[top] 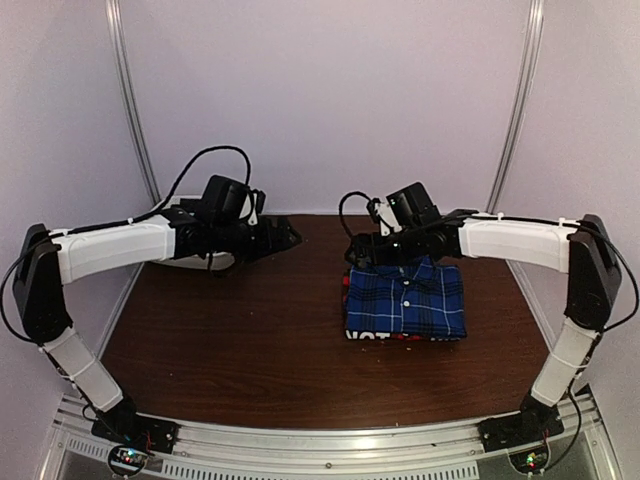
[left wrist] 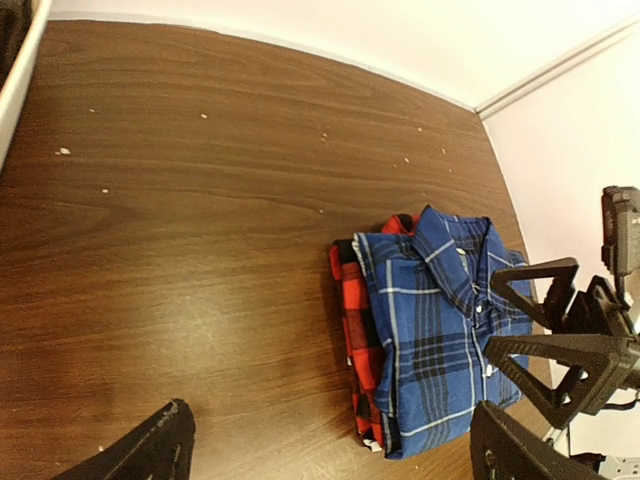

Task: Fold and stack the long sleeve shirts
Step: Move the square-folded shirt to the corner of the board.

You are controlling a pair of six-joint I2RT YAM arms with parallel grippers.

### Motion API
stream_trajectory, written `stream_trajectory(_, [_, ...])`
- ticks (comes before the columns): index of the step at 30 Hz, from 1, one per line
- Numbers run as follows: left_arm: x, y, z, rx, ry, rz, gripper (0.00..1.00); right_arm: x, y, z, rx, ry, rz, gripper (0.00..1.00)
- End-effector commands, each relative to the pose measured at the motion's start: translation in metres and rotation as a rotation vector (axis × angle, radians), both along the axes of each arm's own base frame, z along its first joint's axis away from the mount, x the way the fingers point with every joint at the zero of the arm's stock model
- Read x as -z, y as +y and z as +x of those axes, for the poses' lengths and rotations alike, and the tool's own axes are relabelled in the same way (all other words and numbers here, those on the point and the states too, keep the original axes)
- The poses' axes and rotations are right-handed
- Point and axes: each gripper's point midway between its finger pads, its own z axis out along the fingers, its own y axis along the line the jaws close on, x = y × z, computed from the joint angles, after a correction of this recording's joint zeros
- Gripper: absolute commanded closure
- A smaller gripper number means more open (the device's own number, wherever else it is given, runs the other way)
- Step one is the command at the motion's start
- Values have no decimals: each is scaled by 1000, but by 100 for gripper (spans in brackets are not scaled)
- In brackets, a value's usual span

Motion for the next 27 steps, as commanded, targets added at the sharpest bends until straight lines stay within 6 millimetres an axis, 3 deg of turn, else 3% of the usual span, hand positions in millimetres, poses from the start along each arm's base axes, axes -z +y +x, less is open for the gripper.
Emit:
stream_trajectory(1, [-15, 32, 1, -54, -63, 9, 2, -10, 60, 4, -109, 3, 94, 0])
stream_trajectory(6, [-19, 51, -2, -73, -74, 13, 2, 4, 100, 8, -157, 40, 121, 0])
stream_trajectory(13, [-16, 60, -5, -73, -69, 25, 2, 37, 122, 24, -157, 98, 117, 0])
stream_trajectory(19, [-12, 62, -4, -69, -58, 29, 2, 69, 126, 36, -118, 134, 75, 0])
stream_trajectory(27, [-4, 59, -3, -60, -39, 28, 2, 105, 107, 51, -12, 150, -1, 0])
